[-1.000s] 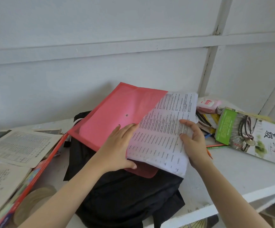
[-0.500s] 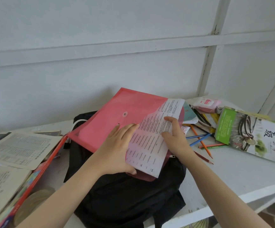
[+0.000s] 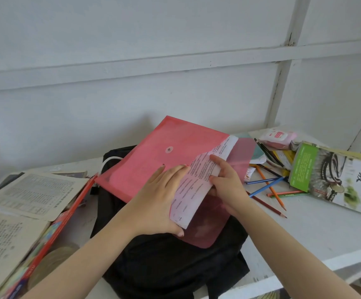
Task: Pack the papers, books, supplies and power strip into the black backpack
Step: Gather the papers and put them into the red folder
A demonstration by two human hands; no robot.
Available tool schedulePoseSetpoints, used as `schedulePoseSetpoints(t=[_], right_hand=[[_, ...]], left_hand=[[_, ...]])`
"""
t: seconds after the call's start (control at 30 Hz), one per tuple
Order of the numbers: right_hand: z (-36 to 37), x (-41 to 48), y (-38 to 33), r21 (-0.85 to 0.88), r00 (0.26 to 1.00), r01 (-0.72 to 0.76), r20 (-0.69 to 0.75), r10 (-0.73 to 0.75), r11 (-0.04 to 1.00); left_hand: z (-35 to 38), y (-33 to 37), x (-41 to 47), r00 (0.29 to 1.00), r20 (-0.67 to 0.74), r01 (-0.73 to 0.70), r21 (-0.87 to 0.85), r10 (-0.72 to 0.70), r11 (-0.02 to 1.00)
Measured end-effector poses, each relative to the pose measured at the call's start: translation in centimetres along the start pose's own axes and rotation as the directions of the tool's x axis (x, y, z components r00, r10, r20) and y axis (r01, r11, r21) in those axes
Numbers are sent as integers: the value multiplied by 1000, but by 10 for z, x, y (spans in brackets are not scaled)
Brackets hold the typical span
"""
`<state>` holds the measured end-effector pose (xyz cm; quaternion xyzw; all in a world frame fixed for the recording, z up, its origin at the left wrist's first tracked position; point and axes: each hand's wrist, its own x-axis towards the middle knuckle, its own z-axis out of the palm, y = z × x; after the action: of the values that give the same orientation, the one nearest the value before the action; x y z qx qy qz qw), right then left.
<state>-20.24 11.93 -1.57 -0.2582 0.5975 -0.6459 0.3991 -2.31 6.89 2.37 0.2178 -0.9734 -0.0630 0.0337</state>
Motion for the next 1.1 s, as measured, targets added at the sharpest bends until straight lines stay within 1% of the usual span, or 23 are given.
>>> schedulePoseSetpoints(t=[0.2,0.33,0.47,0.6,0.63,0.7,0.77,0.83,0.9,0.97,1.0,1.03,1.07,1.1], right_hand=[[25,7,4,-20,1000,23,-12,-23,1000],[38,9,8,-80,999,42,-16,-43,996],[45,6,9,-62,999,41,-5,-41,997],[41,0,6,-18,996,-28,85,30,999],[38,-2,4,-49,993,-53,107,58,997],[31,-9,-2,-169,981,-93,154,119,981],[20,-17,-8,-338,969,-75,198,149,938],[9,-25,-14,-518,969,32,227,102,855],[-4,-33,-21,-679,974,179,223,-32,712],[-16,-35,-24,-791,957,268,155,-243,550],[-22,-36,-25,-820,934,272,101,-341,504],[-26,-37,-25,-837,913,252,39,-406,486],[-30,-37,-23,-856,902,208,-20,-431,474],[-34,-36,-20,-876,909,142,-68,-411,460]], left_hand=[[-4,8,-9,1000,8,-15,55,15,998],[-4,8,-14,999,24,-27,59,26,998],[1,1,-17,999,33,-42,68,40,997],[0,-13,-20,1000,-6,-21,92,22,996],[0,-18,-22,1000,-18,-18,106,20,994],[1,-28,-27,998,-50,-23,110,28,994],[2,-34,-33,996,-76,-44,79,50,996],[6,-36,-38,993,-100,-63,1,63,998],[13,-34,-42,988,-143,-72,-141,51,987],[20,-29,-45,988,-150,-29,-333,-23,942],[23,-27,-45,987,-143,1,-422,-68,907],[26,-26,-44,983,-146,27,-491,-113,871],[28,-26,-43,976,-152,51,-543,-157,838],[29,-27,-41,967,-152,78,-583,-204,808]])
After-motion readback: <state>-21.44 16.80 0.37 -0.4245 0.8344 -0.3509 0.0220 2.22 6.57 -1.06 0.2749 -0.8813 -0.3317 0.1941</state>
